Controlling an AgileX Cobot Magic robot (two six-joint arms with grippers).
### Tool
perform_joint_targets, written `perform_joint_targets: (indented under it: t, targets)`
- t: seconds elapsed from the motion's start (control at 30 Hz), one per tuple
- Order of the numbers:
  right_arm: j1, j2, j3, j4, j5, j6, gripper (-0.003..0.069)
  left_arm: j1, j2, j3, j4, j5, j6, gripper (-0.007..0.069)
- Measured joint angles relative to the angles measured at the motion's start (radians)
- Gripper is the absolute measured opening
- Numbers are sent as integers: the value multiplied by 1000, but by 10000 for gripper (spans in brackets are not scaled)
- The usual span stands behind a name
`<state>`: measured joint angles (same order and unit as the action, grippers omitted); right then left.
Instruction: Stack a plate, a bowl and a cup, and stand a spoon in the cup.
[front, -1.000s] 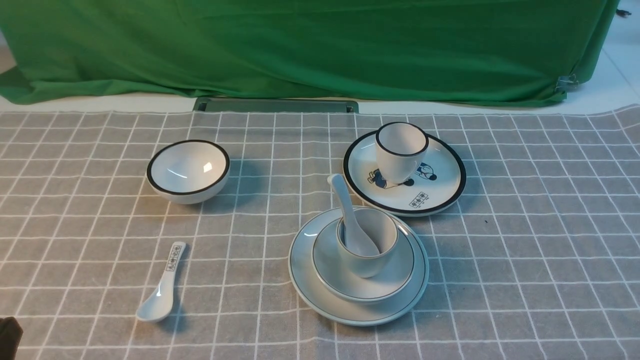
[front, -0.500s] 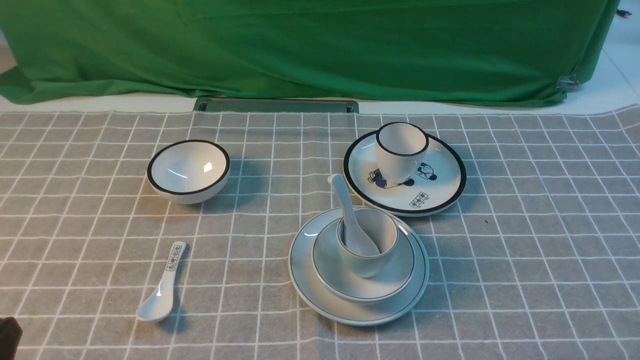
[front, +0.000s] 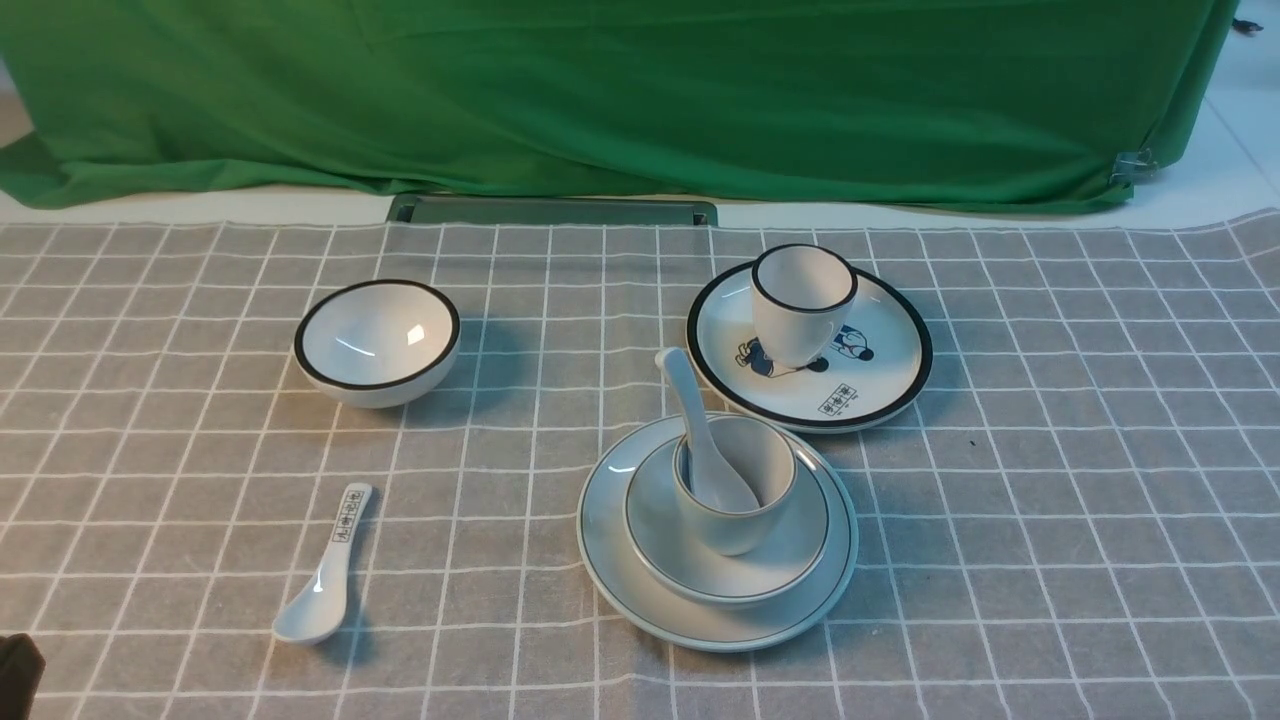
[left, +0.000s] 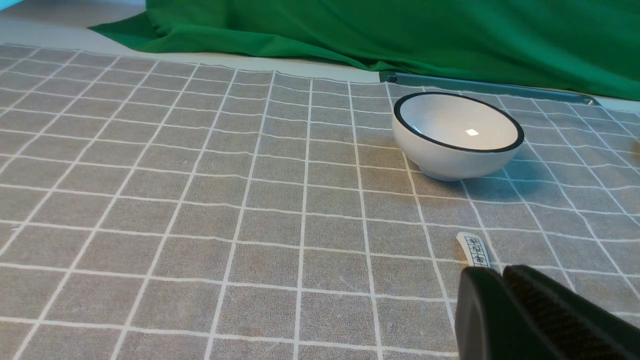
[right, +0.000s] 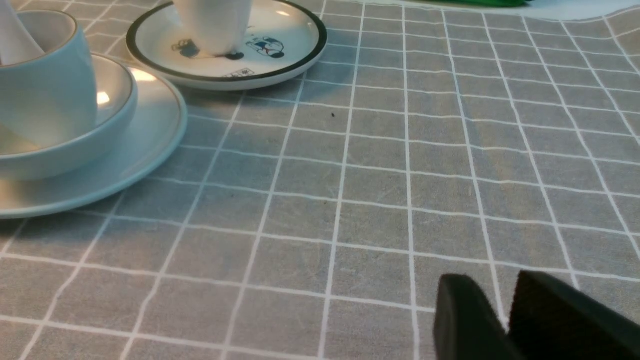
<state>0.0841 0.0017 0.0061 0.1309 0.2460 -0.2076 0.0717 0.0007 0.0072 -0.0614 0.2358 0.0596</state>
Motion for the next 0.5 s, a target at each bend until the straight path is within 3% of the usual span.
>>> perform_joint_targets:
  t: [0.5]
  targets:
    - [0, 0, 0, 0, 0, -1, 213, 1, 0, 0, 0, 0, 0, 15]
